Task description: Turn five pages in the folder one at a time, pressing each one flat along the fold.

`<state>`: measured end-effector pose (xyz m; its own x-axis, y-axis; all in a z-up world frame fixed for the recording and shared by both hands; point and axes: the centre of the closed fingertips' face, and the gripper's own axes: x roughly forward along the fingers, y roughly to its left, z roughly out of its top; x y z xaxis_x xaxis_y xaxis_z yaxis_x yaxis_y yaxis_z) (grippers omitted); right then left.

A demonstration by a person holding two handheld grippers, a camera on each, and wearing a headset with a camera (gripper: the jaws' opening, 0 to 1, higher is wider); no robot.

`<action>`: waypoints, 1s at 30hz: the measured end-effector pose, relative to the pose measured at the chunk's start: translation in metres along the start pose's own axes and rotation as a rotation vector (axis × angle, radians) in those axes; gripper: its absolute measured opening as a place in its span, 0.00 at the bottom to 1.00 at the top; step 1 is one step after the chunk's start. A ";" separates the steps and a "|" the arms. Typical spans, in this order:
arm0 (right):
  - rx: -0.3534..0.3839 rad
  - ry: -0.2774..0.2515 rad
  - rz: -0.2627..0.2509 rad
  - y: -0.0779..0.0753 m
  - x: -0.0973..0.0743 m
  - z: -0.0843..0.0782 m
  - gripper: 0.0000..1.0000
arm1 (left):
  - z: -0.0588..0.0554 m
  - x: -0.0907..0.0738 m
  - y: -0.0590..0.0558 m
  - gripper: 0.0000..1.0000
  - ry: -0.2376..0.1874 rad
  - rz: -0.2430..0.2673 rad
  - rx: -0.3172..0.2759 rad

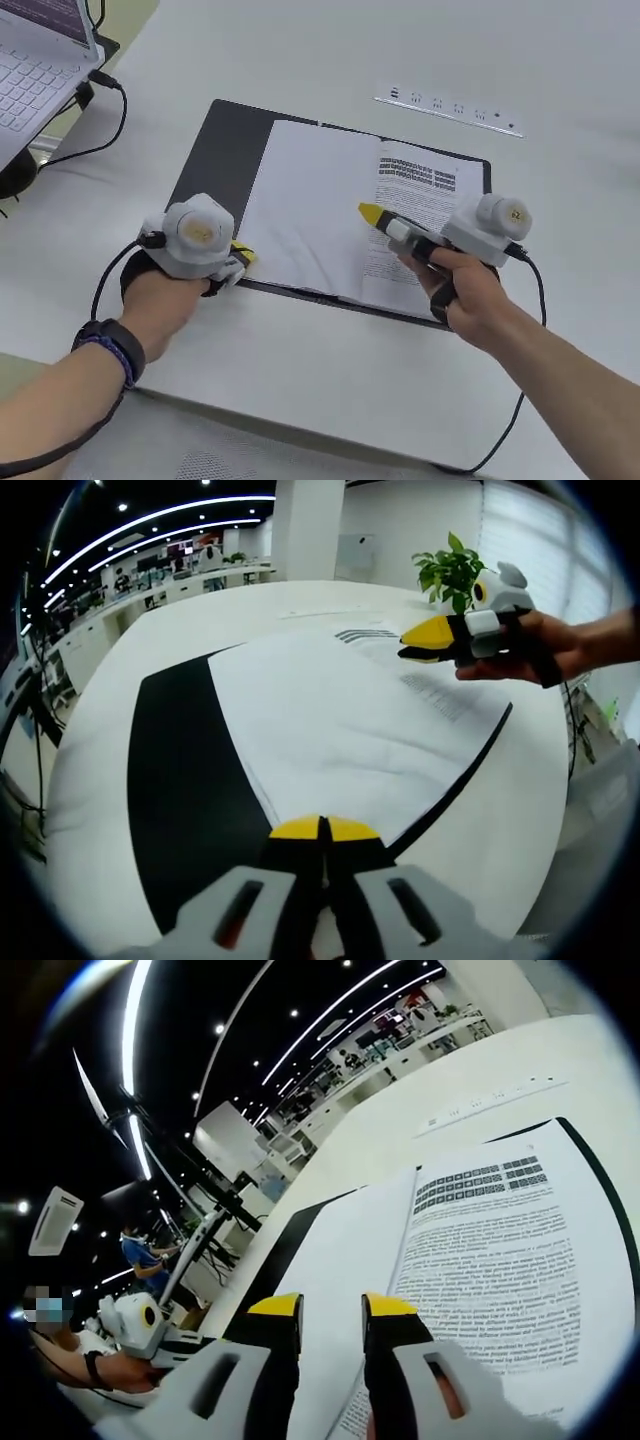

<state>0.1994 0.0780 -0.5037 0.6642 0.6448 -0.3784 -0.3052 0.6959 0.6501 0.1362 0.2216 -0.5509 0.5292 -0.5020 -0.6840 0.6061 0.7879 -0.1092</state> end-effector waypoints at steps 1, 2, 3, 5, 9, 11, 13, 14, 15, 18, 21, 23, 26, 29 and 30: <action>0.000 -0.002 -0.001 -0.001 0.001 0.000 0.21 | 0.000 0.000 0.000 0.00 0.001 0.000 0.000; 0.002 -0.003 0.000 -0.003 0.003 0.001 0.21 | 0.000 0.000 0.000 0.00 0.003 0.000 0.000; 0.002 -0.004 0.001 -0.003 0.004 0.002 0.21 | 0.000 0.001 0.000 0.00 0.004 0.000 0.001; -0.003 -0.004 0.002 -0.005 0.007 0.003 0.20 | 0.000 0.001 0.001 0.00 0.007 0.001 0.004; -0.003 -0.015 0.006 -0.009 0.012 0.007 0.18 | 0.000 0.001 0.000 0.00 0.006 0.004 -0.001; 0.007 -0.023 0.001 -0.013 0.015 0.008 0.16 | 0.000 0.001 0.000 0.00 0.006 0.007 -0.002; 0.015 -0.027 -0.004 -0.017 0.017 0.008 0.15 | 0.000 0.002 0.000 0.00 0.008 0.009 -0.004; 0.017 -0.027 -0.005 -0.018 0.018 0.008 0.14 | 0.000 0.002 0.000 0.00 0.009 0.010 -0.002; 0.021 -0.027 -0.005 -0.020 0.020 0.007 0.14 | 0.000 0.002 0.000 0.00 0.010 0.011 -0.001; 0.023 -0.023 -0.008 -0.022 0.022 0.005 0.12 | 0.000 0.002 0.000 0.00 0.009 0.011 -0.004; 0.027 -0.029 -0.002 -0.022 0.024 0.005 0.09 | 0.000 0.002 0.000 0.00 0.011 0.014 -0.003; 0.026 -0.026 0.000 -0.023 0.026 0.003 0.06 | 0.000 0.002 0.001 0.00 0.012 0.013 -0.003; 0.031 -0.031 -0.003 -0.024 0.027 0.003 0.03 | 0.000 0.002 0.001 0.00 0.012 0.014 0.000; 0.030 -0.039 -0.007 -0.027 0.029 0.006 0.01 | -0.001 0.002 0.001 0.00 0.011 0.015 0.000; 0.031 -0.041 -0.009 -0.028 0.030 0.006 0.00 | -0.001 0.002 0.001 0.00 0.011 0.015 0.000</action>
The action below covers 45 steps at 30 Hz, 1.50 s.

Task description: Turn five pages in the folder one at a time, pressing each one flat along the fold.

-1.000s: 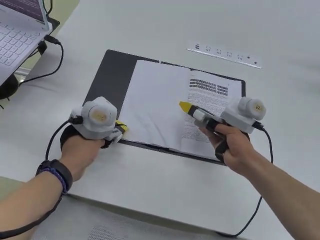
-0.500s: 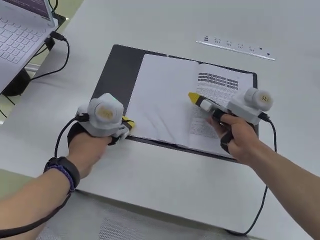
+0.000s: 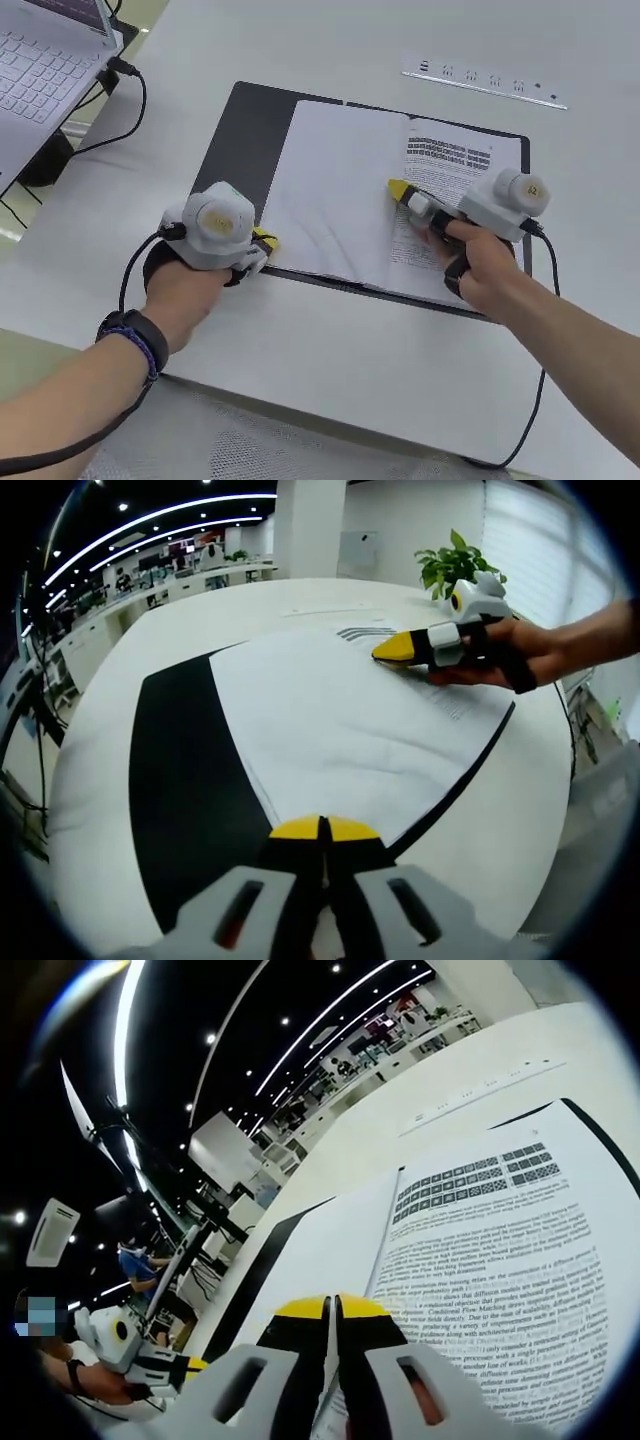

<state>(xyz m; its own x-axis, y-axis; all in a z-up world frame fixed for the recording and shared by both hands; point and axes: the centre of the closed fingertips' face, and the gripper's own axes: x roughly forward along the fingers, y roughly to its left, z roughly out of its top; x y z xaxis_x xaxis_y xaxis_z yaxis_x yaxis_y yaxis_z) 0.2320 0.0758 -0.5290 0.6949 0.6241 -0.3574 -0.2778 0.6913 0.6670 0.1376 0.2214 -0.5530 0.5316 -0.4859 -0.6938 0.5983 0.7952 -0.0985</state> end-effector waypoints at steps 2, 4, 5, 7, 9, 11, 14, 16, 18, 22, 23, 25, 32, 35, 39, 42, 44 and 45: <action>0.009 -0.009 0.001 -0.003 0.001 0.002 0.00 | 0.000 0.000 0.000 0.00 0.002 -0.003 0.006; 0.016 -0.014 0.001 -0.003 0.002 0.003 0.00 | 0.000 0.000 0.000 0.00 0.005 -0.007 0.010; 0.015 -0.016 0.001 -0.002 0.002 0.004 0.00 | 0.000 0.000 0.000 0.00 0.005 -0.008 0.011; 0.018 -0.021 0.000 -0.004 0.003 0.005 0.00 | 0.000 0.000 0.000 0.00 0.006 -0.009 0.011; 0.022 -0.027 -0.002 -0.004 0.004 0.007 0.00 | 0.000 0.000 0.000 0.00 0.005 -0.009 0.010; 0.029 -0.034 -0.002 -0.004 0.005 0.008 0.00 | 0.000 0.000 0.000 0.00 0.005 -0.008 0.010; 0.037 -0.042 -0.002 -0.005 0.007 0.011 0.00 | 0.000 0.000 0.001 0.00 0.004 -0.009 0.007; 0.043 -0.046 -0.003 -0.007 0.009 0.012 0.00 | 0.000 0.000 0.001 0.00 0.005 -0.009 0.009; 0.051 -0.057 -0.009 -0.009 0.011 0.014 0.00 | 0.000 0.000 0.001 0.00 0.005 -0.007 0.010; 0.065 -0.078 -0.015 -0.010 0.015 0.018 0.00 | 0.000 0.000 0.001 0.00 0.003 -0.006 0.014; 0.070 -0.085 -0.016 -0.010 0.017 0.020 0.00 | 0.000 0.000 0.001 0.00 0.003 -0.006 0.015; 0.078 -0.094 -0.019 -0.011 0.019 0.022 0.00 | 0.000 0.000 0.001 0.00 0.004 -0.006 0.018; 0.119 -0.140 -0.038 -0.013 0.027 0.032 0.00 | 0.000 0.001 0.001 0.00 0.004 -0.006 0.016; 0.127 -0.152 -0.044 -0.014 0.030 0.036 0.00 | 0.000 0.003 0.004 0.00 0.004 -0.009 0.015; 0.133 -0.165 -0.057 -0.015 0.034 0.042 0.00 | -0.001 0.003 0.004 0.00 0.005 -0.009 0.015; 0.135 -0.169 -0.064 -0.016 0.036 0.045 0.00 | -0.001 0.003 0.005 0.00 0.004 -0.007 0.013; 0.135 -0.170 -0.067 -0.017 0.038 0.048 0.00 | -0.002 0.004 0.005 0.00 0.003 -0.008 0.014; 0.135 -0.171 -0.069 -0.018 0.039 0.049 0.00 | -0.002 0.004 0.005 0.00 0.002 -0.009 0.014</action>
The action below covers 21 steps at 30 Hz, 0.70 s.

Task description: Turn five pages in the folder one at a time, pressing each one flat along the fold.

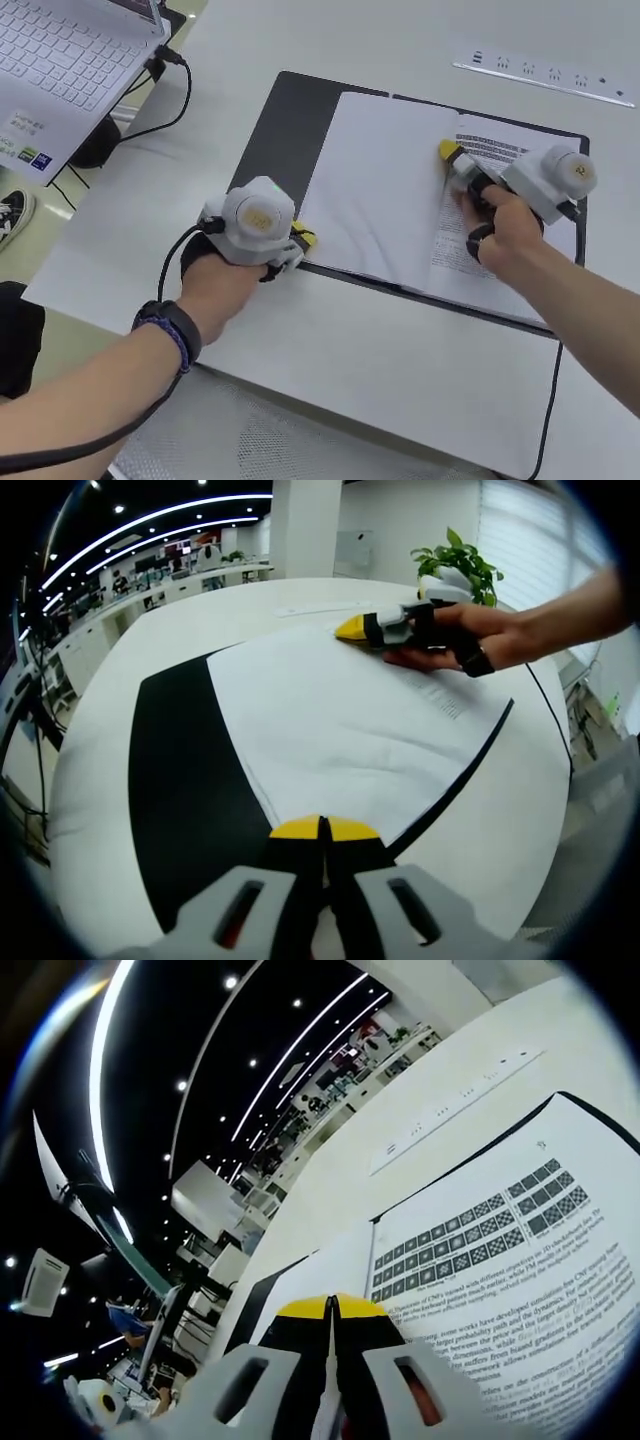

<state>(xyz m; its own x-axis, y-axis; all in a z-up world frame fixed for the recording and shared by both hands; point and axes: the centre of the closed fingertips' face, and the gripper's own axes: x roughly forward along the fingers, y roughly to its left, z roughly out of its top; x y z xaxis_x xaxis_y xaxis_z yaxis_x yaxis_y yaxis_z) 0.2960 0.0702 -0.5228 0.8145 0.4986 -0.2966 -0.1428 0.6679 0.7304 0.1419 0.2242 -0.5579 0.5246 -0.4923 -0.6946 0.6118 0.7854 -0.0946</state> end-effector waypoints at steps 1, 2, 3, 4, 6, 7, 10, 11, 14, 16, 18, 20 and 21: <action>0.001 -0.001 -0.001 0.000 0.001 0.001 0.00 | 0.000 0.001 0.001 0.00 0.000 -0.002 0.000; 0.001 -0.001 -0.003 -0.001 0.003 0.003 0.00 | -0.001 0.001 0.001 0.00 0.000 -0.003 0.001; -0.001 -0.001 -0.004 -0.001 0.005 0.004 0.00 | 0.000 0.001 0.001 0.00 0.000 -0.004 0.002; -0.001 -0.002 -0.006 -0.002 0.007 0.005 0.00 | 0.000 0.001 0.001 0.00 0.000 -0.006 0.001; -0.002 -0.003 -0.010 -0.004 0.011 0.009 0.00 | -0.001 0.001 0.001 0.00 0.000 -0.006 0.001; -0.001 -0.005 -0.011 -0.005 0.012 0.011 0.00 | -0.001 0.001 0.000 0.00 -0.001 -0.006 0.000; 0.009 -0.014 -0.017 -0.008 0.017 0.015 0.00 | -0.001 0.000 0.000 0.00 -0.002 -0.007 -0.001; 0.017 -0.021 -0.019 -0.010 0.019 0.017 0.00 | -0.001 0.001 0.000 0.00 -0.004 -0.007 -0.003; 0.036 -0.038 -0.028 -0.014 0.024 0.022 0.00 | -0.001 0.001 0.000 0.00 -0.004 -0.008 -0.004; 0.044 -0.046 -0.034 -0.015 0.026 0.024 0.00 | -0.001 0.001 0.000 0.00 -0.002 -0.010 -0.004; 0.055 -0.056 -0.039 -0.018 0.029 0.027 0.00 | -0.001 0.001 0.000 0.00 0.000 -0.012 -0.004; 0.071 -0.066 -0.044 -0.019 0.030 0.028 0.00 | -0.001 0.000 0.000 0.00 -0.001 -0.011 -0.005; 0.073 -0.069 -0.047 -0.019 0.031 0.029 0.00 | 0.000 0.000 0.000 0.00 -0.001 -0.010 -0.004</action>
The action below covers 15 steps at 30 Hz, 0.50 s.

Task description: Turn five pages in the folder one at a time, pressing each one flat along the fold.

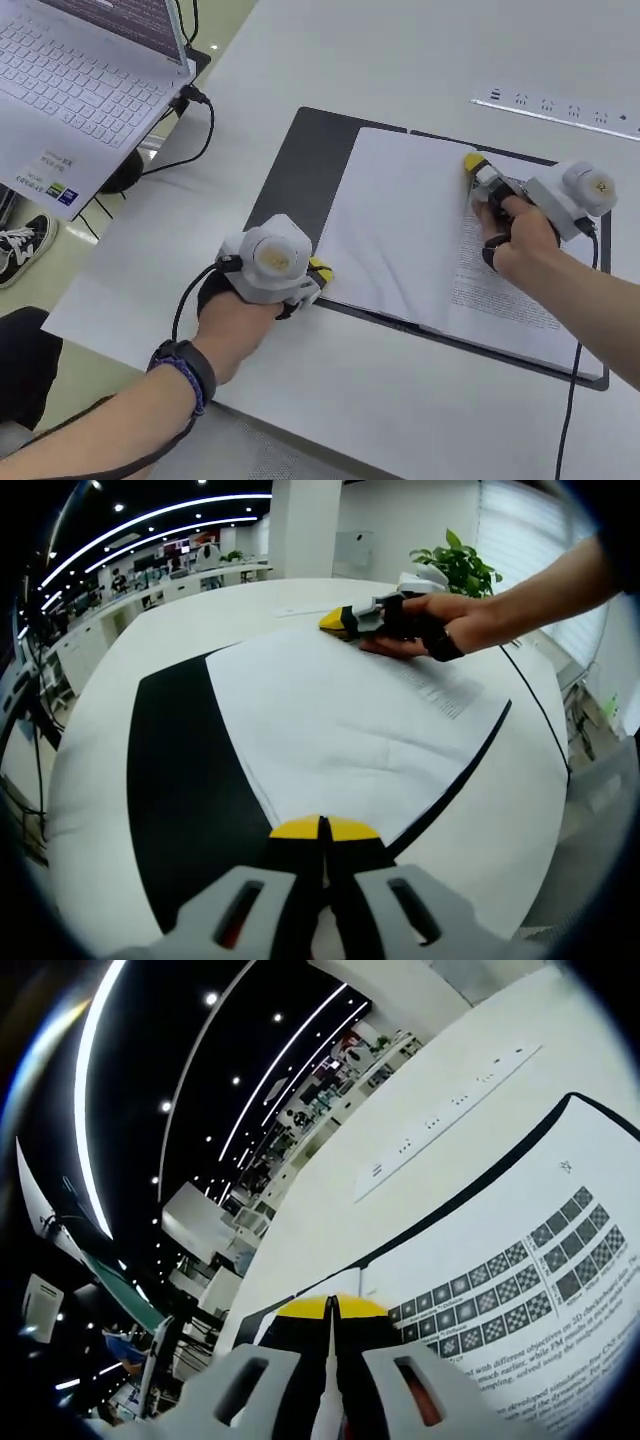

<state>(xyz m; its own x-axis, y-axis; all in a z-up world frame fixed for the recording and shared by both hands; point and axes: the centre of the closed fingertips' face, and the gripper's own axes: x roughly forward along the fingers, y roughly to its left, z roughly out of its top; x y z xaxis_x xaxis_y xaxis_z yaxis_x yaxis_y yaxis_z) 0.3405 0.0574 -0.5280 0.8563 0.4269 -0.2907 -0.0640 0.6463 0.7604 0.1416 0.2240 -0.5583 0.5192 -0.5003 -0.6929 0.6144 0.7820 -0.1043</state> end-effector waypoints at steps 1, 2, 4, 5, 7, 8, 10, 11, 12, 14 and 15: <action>0.002 -0.002 -0.001 0.000 0.001 0.001 0.00 | 0.000 0.000 0.000 0.00 0.001 0.000 0.001; 0.005 -0.004 -0.002 -0.001 0.002 0.001 0.00 | 0.000 0.000 0.000 0.00 0.002 0.000 0.000; 0.007 -0.005 -0.001 -0.001 0.004 0.002 0.00 | 0.000 0.000 0.000 0.00 0.005 -0.001 0.000; 0.011 -0.007 0.001 -0.002 0.005 0.003 0.00 | 0.000 0.000 0.000 0.00 0.006 -0.002 -0.001; 0.042 -0.013 0.007 -0.003 0.006 0.005 0.00 | 0.000 0.000 0.001 0.00 0.007 -0.003 -0.003; 0.036 -0.015 0.009 -0.002 0.005 0.004 0.00 | 0.000 0.000 0.000 0.00 0.007 -0.003 -0.004; 0.019 -0.013 0.010 -0.001 0.005 0.003 0.00 | 0.000 0.000 0.000 0.00 0.008 -0.002 -0.009; 0.025 -0.013 0.010 -0.001 0.005 0.003 0.00 | 0.000 0.000 0.000 0.00 0.009 -0.001 -0.011; 0.028 -0.011 0.011 -0.001 0.004 0.003 0.00 | -0.001 0.000 0.001 0.00 0.009 0.001 -0.016; 0.022 -0.007 0.018 -0.001 0.000 0.001 0.00 | -0.001 0.000 0.001 0.00 0.008 0.005 -0.025; 0.010 0.002 0.028 0.002 -0.003 -0.002 0.00 | -0.001 0.000 0.001 0.00 0.008 0.007 -0.027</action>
<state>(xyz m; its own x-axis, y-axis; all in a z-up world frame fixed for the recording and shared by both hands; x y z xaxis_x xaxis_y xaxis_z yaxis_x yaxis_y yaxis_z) 0.3362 0.0588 -0.5268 0.8534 0.4460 -0.2699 -0.0831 0.6275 0.7742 0.1419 0.2249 -0.5590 0.5189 -0.4919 -0.6991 0.5943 0.7954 -0.1186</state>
